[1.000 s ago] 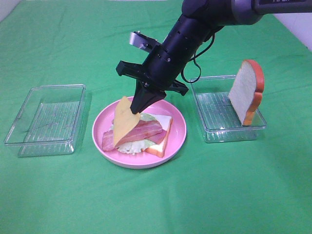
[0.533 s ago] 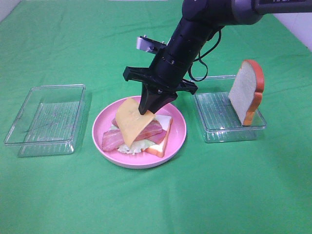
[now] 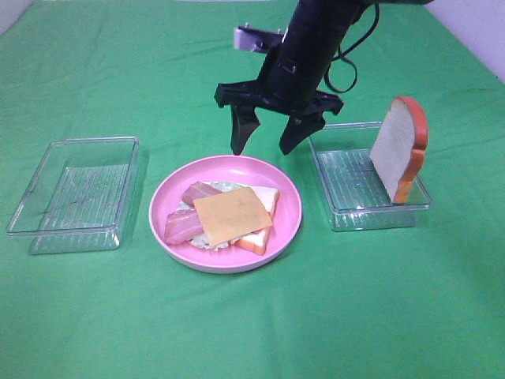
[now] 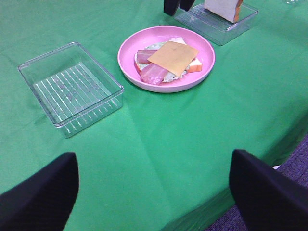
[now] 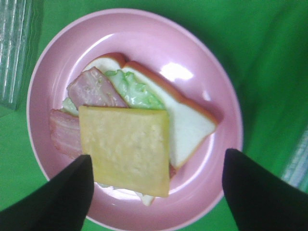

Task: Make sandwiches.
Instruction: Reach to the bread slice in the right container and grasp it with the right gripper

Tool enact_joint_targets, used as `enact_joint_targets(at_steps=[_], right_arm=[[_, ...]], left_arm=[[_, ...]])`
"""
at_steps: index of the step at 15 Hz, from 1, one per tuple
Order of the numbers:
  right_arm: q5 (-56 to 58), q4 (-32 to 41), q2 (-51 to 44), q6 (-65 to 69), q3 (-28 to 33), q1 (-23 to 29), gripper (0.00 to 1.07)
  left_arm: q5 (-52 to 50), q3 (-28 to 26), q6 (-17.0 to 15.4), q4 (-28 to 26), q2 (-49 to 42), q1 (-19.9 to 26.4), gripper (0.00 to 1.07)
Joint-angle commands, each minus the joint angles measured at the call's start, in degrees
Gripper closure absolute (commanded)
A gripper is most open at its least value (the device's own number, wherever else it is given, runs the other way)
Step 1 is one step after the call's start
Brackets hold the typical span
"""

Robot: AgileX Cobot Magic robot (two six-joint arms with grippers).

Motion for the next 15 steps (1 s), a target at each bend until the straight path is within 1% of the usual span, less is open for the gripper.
enact_joint_targets(at_steps=[1, 2, 5, 7, 8, 9, 13, 15], right_arm=[[2.98, -7.05, -3.95, 2.86, -2.35, -0.17, 0.37], [4.93, -9.85, -5.9, 3.72, -3.32, -0.46, 0.37], [7.45, -13.35, -9.28, 4.13, -4.01, -2.35, 0.36], [8.88, -18.05, -10.6, 6.93, -4.01, -5.56, 0.28], [10.31, -20.57, -10.54, 6.99, -4.01, -6.99, 0.25], [11.46, -21.94, -10.37, 7.16, -3.15, -10.03, 0.25], [12.38, -21.66, -8.31, 7.39, -3.15, -13.46, 0.25], [12.43, -22.06, -6.59, 7.33, -3.15, -13.46, 0.25]], left_arm=[[-0.52, 0.11, 0.29, -0.11, -1.15, -0.23, 0.26], [-0.52, 0.11, 0.29, -0.11, -1.15, -0.23, 0.26], [-0.52, 0.11, 0.29, -0.11, -1.15, -0.23, 0.26], [-0.52, 0.11, 0.29, -0.11, -1.15, -0.23, 0.26], [-0.52, 0.11, 0.29, -0.11, -1.15, -0.23, 0.26], [-0.52, 0.11, 0.29, -0.11, -1.15, -0.23, 0.26], [-0.52, 0.11, 0.29, -0.11, -1.15, -0.23, 0.26], [-0.52, 0.11, 0.29, -0.11, -1.15, -0.23, 0.26]])
